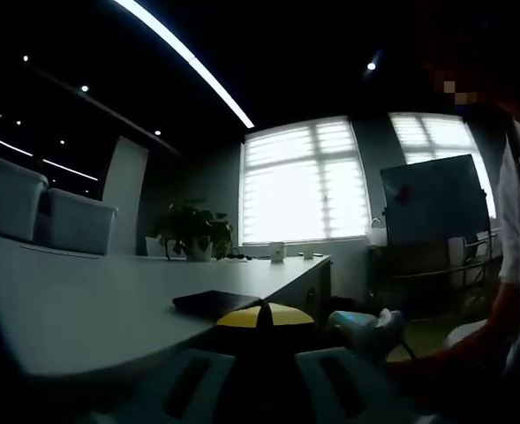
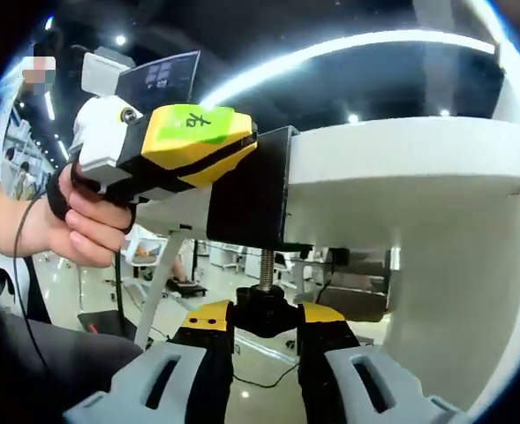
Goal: Clamp the fixed fixture on the desktop, loosen the retaining clip, secure it to the edge of the desk, and tighten the retaining clip.
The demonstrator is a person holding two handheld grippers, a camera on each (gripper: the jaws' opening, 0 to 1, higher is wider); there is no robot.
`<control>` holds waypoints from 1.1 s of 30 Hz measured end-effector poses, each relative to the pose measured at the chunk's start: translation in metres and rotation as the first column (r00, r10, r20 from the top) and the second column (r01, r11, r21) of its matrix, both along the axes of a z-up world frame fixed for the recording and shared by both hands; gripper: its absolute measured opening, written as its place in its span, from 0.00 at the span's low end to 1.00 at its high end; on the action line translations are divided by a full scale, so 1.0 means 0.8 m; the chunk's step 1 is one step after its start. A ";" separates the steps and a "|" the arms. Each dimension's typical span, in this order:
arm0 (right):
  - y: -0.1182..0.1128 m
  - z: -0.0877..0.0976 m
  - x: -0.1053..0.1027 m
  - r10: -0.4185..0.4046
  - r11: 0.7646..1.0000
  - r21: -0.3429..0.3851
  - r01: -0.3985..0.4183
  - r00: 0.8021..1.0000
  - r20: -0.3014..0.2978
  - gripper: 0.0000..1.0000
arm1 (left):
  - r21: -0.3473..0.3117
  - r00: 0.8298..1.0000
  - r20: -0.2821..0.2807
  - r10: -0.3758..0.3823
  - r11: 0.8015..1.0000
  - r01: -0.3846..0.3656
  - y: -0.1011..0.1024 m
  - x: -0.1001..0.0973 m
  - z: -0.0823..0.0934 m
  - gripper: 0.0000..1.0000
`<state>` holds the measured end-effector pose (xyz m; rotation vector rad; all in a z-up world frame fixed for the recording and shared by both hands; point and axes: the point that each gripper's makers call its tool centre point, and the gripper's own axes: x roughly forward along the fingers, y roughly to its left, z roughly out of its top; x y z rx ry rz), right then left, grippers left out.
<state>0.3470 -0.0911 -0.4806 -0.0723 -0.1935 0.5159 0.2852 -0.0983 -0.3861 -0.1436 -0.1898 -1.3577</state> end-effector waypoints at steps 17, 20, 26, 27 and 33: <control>-0.011 -0.005 -0.022 -0.463 0.882 0.085 0.464 0.886 -0.025 0.45 | 0.003 1.000 0.004 0.006 1.000 -0.006 0.000 -0.001 -0.001 0.01; -0.010 -0.003 -0.022 -0.529 0.846 0.061 0.529 0.848 -0.016 0.45 | 0.004 1.000 0.010 0.010 1.000 -0.010 0.000 -0.001 -0.001 0.01; -0.022 0.007 -0.012 -0.601 0.798 0.043 0.601 0.799 -0.014 0.43 | -0.001 1.000 0.008 0.013 1.000 -0.013 0.002 0.000 0.000 0.01; -0.025 0.005 -0.010 -0.612 0.790 0.022 0.613 0.790 -0.023 0.42 | 0.000 1.000 0.008 0.013 1.000 -0.013 0.003 0.000 0.000 0.01; -0.022 0.006 -0.003 -0.581 0.812 0.044 0.581 0.814 -0.020 0.26 | 0.000 1.000 0.008 0.018 1.000 -0.018 0.003 0.000 0.001 0.01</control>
